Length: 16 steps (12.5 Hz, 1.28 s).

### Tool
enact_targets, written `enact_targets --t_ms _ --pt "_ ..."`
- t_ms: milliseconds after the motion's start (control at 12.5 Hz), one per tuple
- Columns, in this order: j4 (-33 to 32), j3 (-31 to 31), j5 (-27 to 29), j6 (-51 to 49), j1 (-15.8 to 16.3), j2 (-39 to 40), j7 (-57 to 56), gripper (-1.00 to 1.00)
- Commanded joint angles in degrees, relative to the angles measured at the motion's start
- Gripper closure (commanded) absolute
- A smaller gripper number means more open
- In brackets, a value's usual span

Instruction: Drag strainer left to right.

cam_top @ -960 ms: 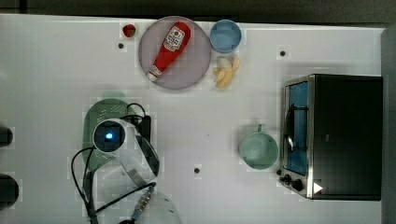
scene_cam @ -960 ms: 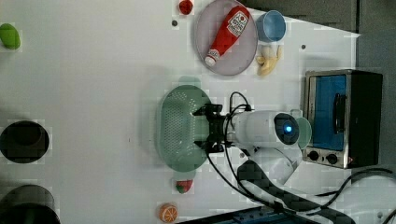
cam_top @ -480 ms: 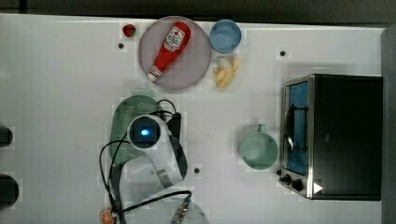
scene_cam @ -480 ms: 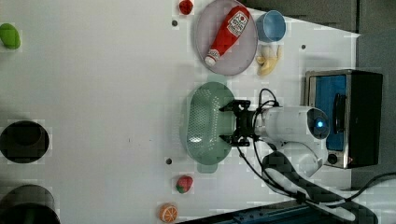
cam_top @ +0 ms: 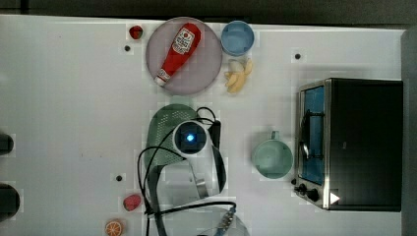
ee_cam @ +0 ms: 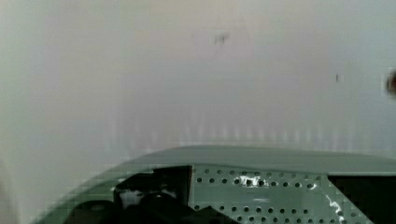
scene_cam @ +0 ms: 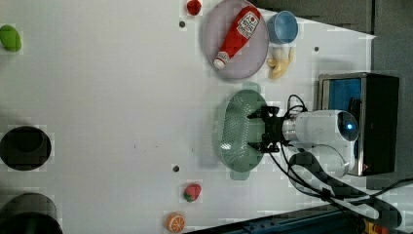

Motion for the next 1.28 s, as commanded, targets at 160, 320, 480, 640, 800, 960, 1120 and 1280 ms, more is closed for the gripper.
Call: enact_targets --t_ms 160,320,480,640,800,960,1120,1280 --pt "0.5 -2.3 0.3 0.4 -1.5 -1.7 -8.8 -1.00" --pt "0.5 -4.7 0.3 0.4 -1.6 -1.9 -10.4 -1.00" --pt "0.7 -6.8 0.3 0.4 -1.6 -1.9 -14.4 -1.00" --pt "0.9 -8.9 0.3 0.4 -1.7 -1.9 -17.0 -1.00" --pt "0.9 -10.6 0.3 0.4 -1.8 -1.9 -17.5 -1.00" --pt "0.9 -10.9 0.3 0.4 -1.8 -2.0 -17.5 -1.00" --pt "0.9 -9.3 0.3 -0.1 -1.7 -3.2 -18.8 -1.00" --pt "0.9 -7.5 0.4 -2.6 -1.8 -6.5 -24.2 -1.00"
